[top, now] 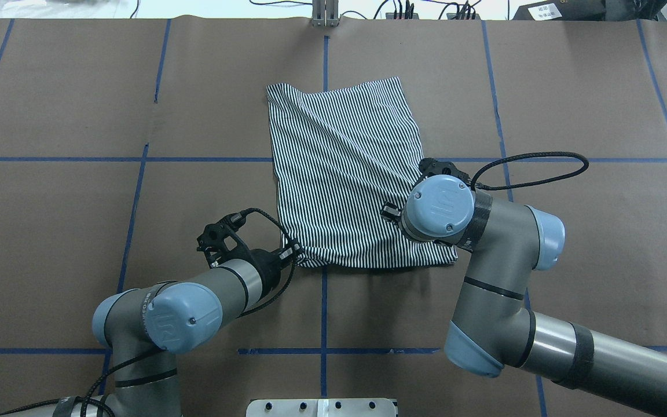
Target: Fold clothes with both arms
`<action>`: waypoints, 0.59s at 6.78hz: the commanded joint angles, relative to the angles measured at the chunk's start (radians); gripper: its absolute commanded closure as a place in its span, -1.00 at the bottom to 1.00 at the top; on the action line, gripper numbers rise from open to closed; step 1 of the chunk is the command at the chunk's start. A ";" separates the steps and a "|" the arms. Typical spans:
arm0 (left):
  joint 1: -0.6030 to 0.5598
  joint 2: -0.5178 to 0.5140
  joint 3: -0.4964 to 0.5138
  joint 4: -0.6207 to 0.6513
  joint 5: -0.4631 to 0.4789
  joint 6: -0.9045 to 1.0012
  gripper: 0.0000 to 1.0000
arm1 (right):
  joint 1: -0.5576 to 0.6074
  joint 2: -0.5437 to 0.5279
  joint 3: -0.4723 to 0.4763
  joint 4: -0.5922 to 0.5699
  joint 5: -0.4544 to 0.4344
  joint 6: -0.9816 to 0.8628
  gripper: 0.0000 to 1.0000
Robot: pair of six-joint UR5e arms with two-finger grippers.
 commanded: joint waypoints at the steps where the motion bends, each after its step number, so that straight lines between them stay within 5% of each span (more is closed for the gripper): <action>1: 0.000 0.000 0.000 0.000 -0.001 0.003 1.00 | -0.005 -0.003 -0.005 -0.002 0.000 0.000 -0.19; 4: 0.000 -0.002 0.000 0.000 -0.001 0.004 1.00 | -0.011 0.000 -0.017 -0.002 0.000 0.003 -0.19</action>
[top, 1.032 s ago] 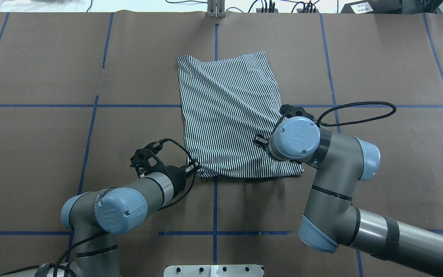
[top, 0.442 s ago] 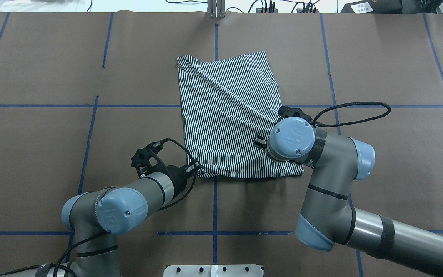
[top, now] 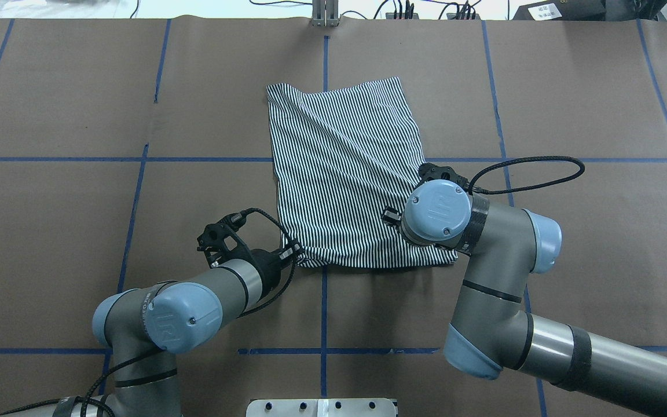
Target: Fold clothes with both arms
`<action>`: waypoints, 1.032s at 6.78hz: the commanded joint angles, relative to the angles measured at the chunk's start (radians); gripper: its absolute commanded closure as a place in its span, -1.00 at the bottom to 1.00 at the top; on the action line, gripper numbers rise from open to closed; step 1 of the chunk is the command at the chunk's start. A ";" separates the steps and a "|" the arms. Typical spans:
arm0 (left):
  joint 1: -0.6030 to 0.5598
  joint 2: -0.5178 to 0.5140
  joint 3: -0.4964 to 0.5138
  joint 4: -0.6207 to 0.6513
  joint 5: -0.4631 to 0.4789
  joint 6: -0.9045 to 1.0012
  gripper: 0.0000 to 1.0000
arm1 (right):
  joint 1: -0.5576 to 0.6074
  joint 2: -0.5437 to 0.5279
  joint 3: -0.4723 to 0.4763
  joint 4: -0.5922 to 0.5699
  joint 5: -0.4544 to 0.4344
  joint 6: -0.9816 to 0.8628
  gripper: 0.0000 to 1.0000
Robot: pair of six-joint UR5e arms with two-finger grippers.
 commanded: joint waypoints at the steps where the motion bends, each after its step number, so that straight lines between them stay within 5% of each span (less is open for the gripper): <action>1: 0.000 -0.003 -0.001 0.000 -0.001 0.016 1.00 | -0.004 0.001 -0.002 0.000 -0.002 0.002 -0.19; 4: 0.000 -0.003 -0.006 0.000 -0.005 0.029 1.00 | -0.004 0.007 -0.027 0.002 -0.002 -0.001 -0.02; 5: 0.000 -0.003 -0.006 0.000 -0.005 0.029 1.00 | -0.004 0.010 -0.027 0.002 0.000 0.000 0.29; 6: -0.002 -0.003 -0.005 0.000 -0.005 0.029 1.00 | -0.004 0.011 -0.025 0.003 0.000 0.002 0.99; 7: 0.000 -0.003 -0.005 0.000 -0.005 0.029 1.00 | -0.004 0.013 -0.021 0.003 0.000 0.000 1.00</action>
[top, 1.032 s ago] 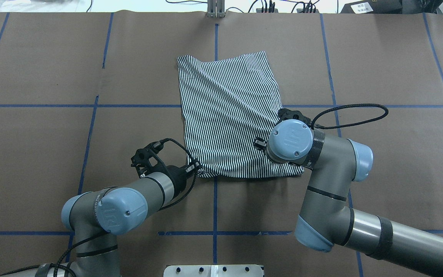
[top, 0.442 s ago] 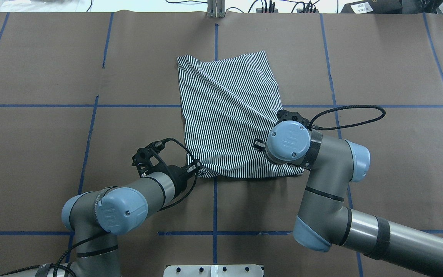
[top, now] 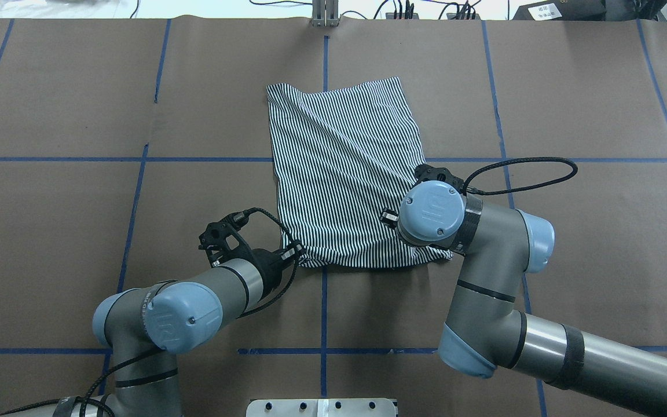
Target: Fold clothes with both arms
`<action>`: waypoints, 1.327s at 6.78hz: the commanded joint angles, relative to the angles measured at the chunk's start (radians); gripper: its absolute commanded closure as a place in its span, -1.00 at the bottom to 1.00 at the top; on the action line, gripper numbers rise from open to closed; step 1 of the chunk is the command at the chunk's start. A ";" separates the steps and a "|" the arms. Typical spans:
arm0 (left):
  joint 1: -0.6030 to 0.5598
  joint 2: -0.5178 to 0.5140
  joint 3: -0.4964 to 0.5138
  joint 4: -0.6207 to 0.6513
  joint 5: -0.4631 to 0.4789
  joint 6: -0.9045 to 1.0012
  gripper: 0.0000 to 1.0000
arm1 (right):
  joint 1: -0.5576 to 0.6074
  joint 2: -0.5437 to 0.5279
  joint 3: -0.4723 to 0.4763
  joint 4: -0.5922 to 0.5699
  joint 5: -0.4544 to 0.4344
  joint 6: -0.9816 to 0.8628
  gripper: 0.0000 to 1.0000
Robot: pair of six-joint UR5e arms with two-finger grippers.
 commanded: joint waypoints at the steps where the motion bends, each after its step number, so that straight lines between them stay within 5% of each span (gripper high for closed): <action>1: 0.001 0.000 0.001 0.000 0.000 0.000 1.00 | -0.001 0.004 0.003 -0.001 0.000 -0.001 1.00; 7: -0.001 0.000 -0.001 0.000 -0.005 0.014 1.00 | 0.007 0.007 0.043 -0.002 0.000 0.006 1.00; 9: -0.010 0.012 -0.086 0.009 -0.014 0.125 1.00 | 0.008 0.006 0.190 -0.081 0.002 0.010 1.00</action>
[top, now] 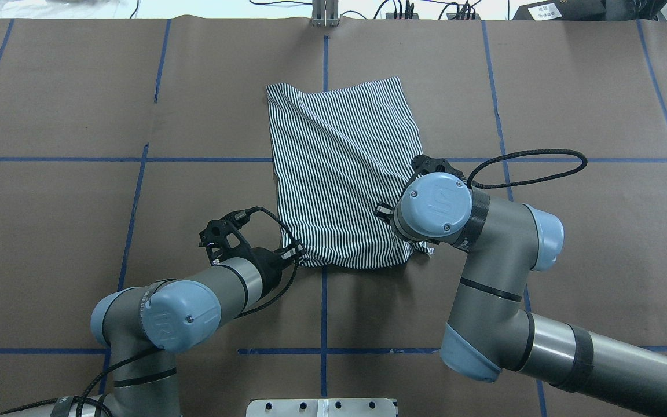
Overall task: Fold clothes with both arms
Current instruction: 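Grasp the shirt's two side edges with both grippers and lift them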
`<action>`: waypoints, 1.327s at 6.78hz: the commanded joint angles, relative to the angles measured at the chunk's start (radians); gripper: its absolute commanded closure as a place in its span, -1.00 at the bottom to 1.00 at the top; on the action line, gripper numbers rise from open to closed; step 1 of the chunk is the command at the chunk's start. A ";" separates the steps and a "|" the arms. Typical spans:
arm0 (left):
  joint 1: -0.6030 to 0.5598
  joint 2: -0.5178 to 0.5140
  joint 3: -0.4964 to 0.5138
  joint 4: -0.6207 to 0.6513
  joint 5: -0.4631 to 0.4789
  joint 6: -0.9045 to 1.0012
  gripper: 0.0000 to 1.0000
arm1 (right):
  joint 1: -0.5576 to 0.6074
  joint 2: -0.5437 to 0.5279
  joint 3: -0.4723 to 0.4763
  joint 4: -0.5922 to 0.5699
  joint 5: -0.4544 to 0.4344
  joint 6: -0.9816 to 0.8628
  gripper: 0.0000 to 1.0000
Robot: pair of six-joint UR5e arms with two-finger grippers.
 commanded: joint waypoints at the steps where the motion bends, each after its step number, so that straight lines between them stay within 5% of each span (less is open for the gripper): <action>1: -0.022 0.009 -0.135 0.068 -0.082 0.071 1.00 | 0.001 -0.002 0.204 -0.134 0.003 0.003 1.00; 4: -0.029 0.011 -0.540 0.486 -0.200 -0.006 1.00 | -0.064 -0.002 0.505 -0.355 0.003 0.085 1.00; 5: -0.020 -0.004 -0.593 0.589 -0.214 -0.010 1.00 | -0.084 -0.003 0.515 -0.366 -0.002 0.098 1.00; 9: -0.129 -0.156 -0.290 0.584 -0.211 0.053 1.00 | -0.094 0.001 0.359 -0.356 -0.059 0.097 1.00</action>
